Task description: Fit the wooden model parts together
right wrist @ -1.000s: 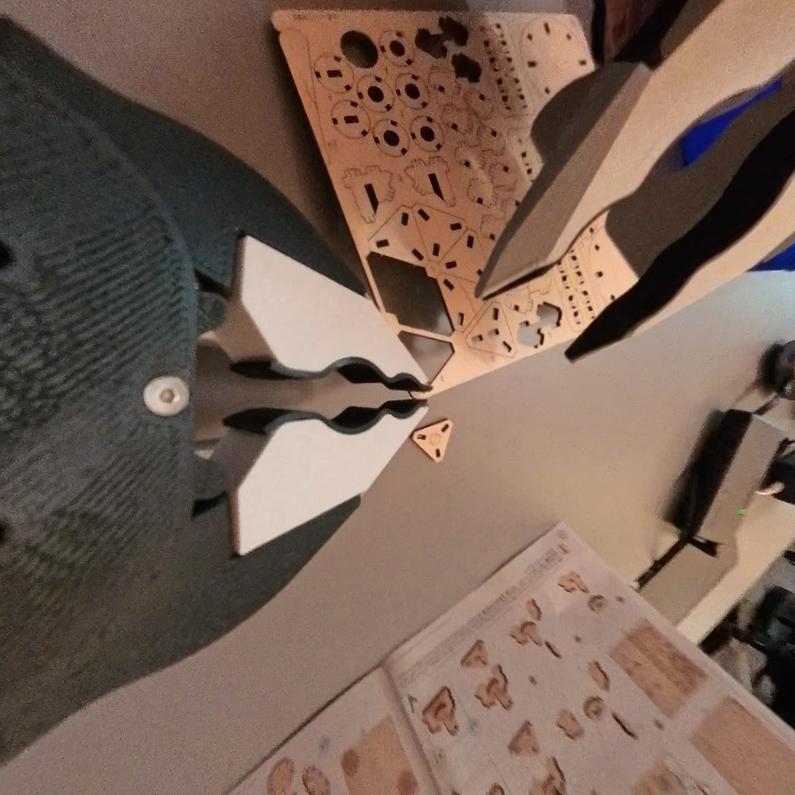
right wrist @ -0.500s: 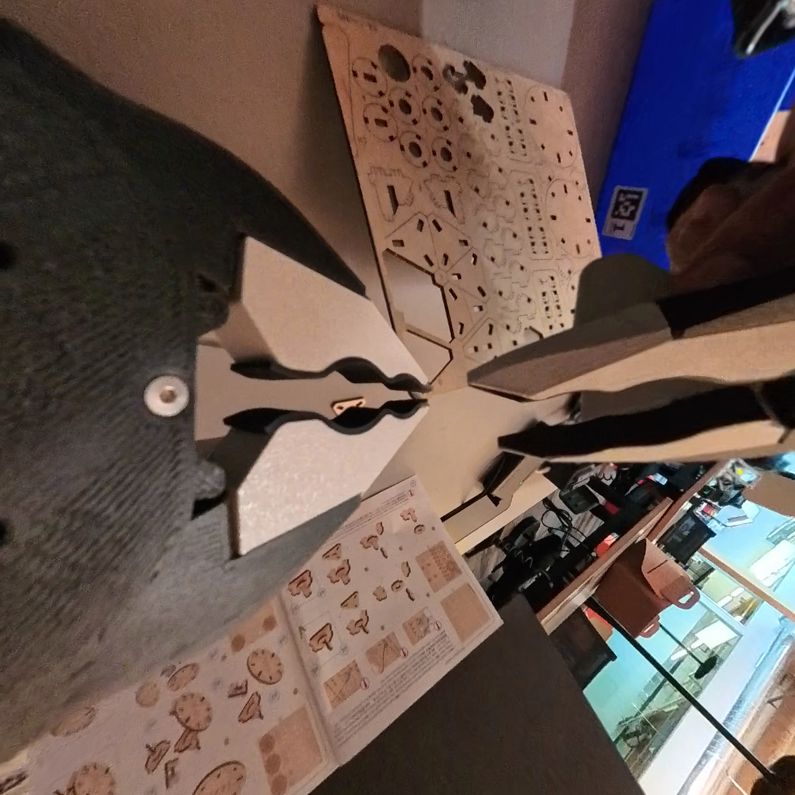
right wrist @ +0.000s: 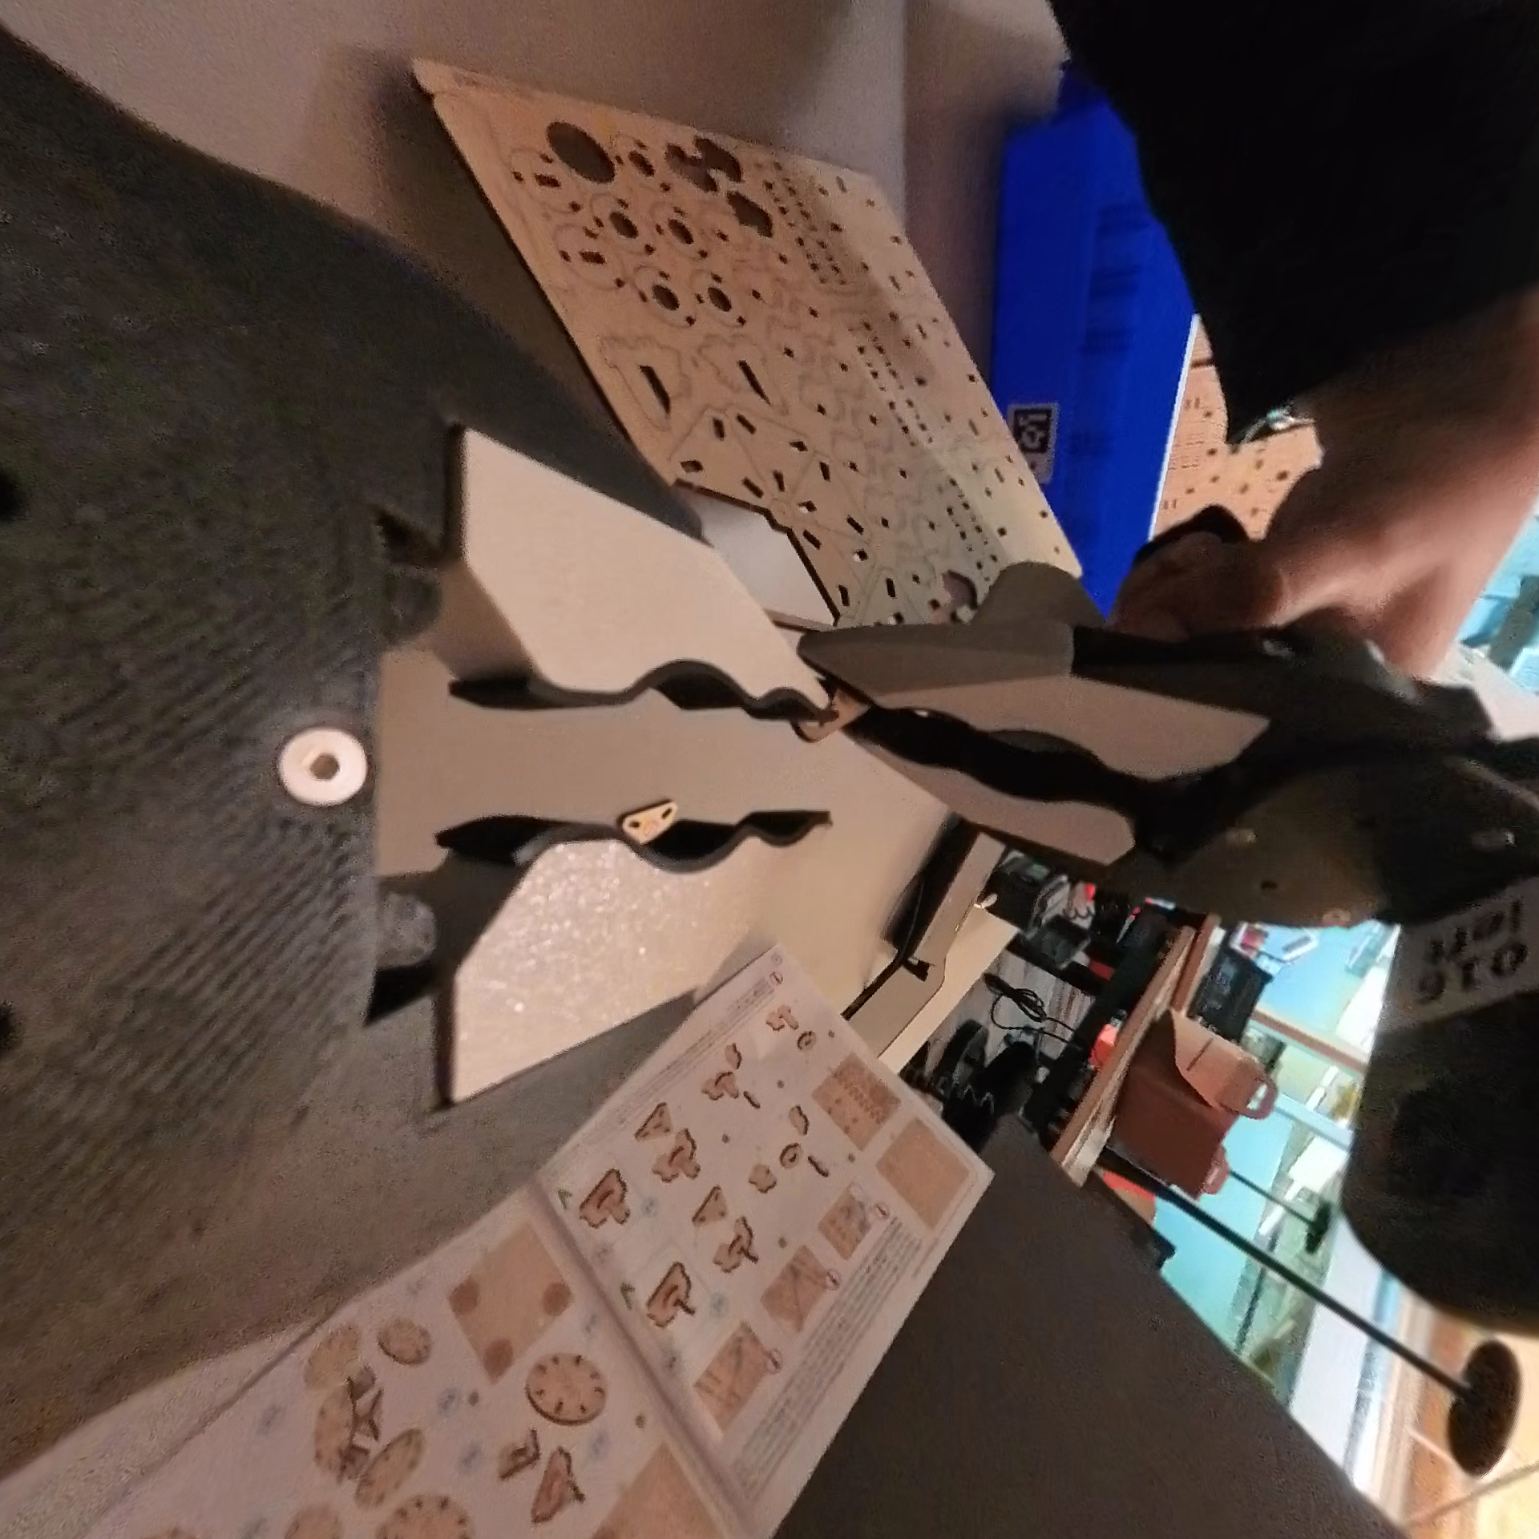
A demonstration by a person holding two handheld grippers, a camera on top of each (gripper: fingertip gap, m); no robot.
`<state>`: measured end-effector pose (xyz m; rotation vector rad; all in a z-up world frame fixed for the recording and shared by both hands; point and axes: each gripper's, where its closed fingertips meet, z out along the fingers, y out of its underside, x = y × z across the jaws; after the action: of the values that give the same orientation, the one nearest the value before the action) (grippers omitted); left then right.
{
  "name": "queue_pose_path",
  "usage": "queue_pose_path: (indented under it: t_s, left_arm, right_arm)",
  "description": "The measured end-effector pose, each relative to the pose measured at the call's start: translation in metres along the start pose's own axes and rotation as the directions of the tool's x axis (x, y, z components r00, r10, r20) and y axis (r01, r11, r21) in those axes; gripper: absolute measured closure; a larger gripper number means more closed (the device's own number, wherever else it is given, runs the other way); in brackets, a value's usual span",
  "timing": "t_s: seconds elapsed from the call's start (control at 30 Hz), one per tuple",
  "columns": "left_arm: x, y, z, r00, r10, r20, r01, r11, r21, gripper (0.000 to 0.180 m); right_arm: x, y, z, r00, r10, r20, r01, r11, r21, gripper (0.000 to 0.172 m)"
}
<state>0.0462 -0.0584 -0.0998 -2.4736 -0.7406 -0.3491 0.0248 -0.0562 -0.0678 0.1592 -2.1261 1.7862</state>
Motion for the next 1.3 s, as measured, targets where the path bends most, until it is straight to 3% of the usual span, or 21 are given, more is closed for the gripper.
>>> queue_pose_path:
  t_s: [0.13,0.23,0.3,0.37,0.43,0.57,0.7,0.77,0.83,0.93,1.07,1.17,1.3]
  left_arm:
    - [-0.017,0.008,-0.008,0.996,-0.037,0.086,0.037,0.999,-0.005,0.172]
    - [-0.029,0.011,-0.015,0.989,-0.096,0.116,0.092,0.995,0.038,0.172]
    - [-0.035,0.01,-0.019,0.983,-0.116,0.14,0.106,0.991,0.077,0.172]
    - [-0.038,0.009,-0.022,0.981,-0.129,0.147,0.113,0.988,0.109,0.173]
    - [-0.037,0.007,-0.025,0.98,-0.132,0.148,0.113,0.985,0.13,0.174]
    - [-0.032,0.004,-0.026,0.981,-0.115,0.156,0.093,0.986,0.139,0.174]
    - [-0.031,0.001,-0.026,0.977,-0.098,0.189,0.071,0.987,0.143,0.172]
    - [-0.042,-0.002,-0.033,0.952,-0.106,0.288,0.054,0.982,0.183,0.154]
    - [-0.051,-0.013,-0.056,0.903,-0.149,0.402,0.016,0.948,0.316,0.126]
    - [-0.045,-0.028,-0.119,0.83,-0.298,0.472,-0.062,0.791,0.609,0.118]
    - [0.006,-0.015,-0.169,0.874,-0.411,0.257,-0.065,0.426,0.902,0.117]
    - [0.033,0.015,-0.155,0.891,-0.448,0.076,0.017,0.2,0.98,0.117]
    - [0.051,0.052,-0.097,0.861,-0.501,-0.09,0.1,-0.007,0.995,0.12]
  right_arm:
    - [0.01,0.008,-0.008,0.952,0.305,0.04,-0.304,0.952,-0.021,0.13]
    - [-0.002,0.026,-0.012,0.791,0.596,0.14,-0.58,0.802,-0.139,0.125]
    - [-0.025,0.039,-0.01,0.659,0.722,0.211,-0.676,0.691,-0.255,0.123]
    - [-0.046,0.053,-0.004,0.6,0.767,0.228,-0.686,0.64,-0.346,0.125]
    - [-0.058,0.06,0.001,0.609,0.76,0.228,-0.658,0.644,-0.389,0.133]
    - [-0.064,0.052,0.009,0.63,0.733,0.255,-0.635,0.676,-0.374,0.15]
    - [-0.07,0.051,0.011,0.6,0.75,0.279,-0.644,0.66,-0.387,0.162]
    - [-0.067,0.044,0.009,0.556,0.773,0.306,-0.679,0.634,-0.369,0.165]
    - [-0.06,0.035,0.006,0.494,0.803,0.333,-0.735,0.59,-0.334,0.166]
    - [-0.046,0.033,0.001,0.429,0.835,0.343,-0.795,0.53,-0.296,0.166]
    - [-0.031,0.023,-0.008,0.401,0.834,0.379,-0.835,0.503,-0.225,0.171]
    - [-0.016,0.013,-0.014,0.396,0.827,0.4,-0.859,0.487,-0.157,0.172]
    - [0.0,-0.004,-0.024,0.359,0.815,0.455,-0.903,0.426,-0.05,0.172]
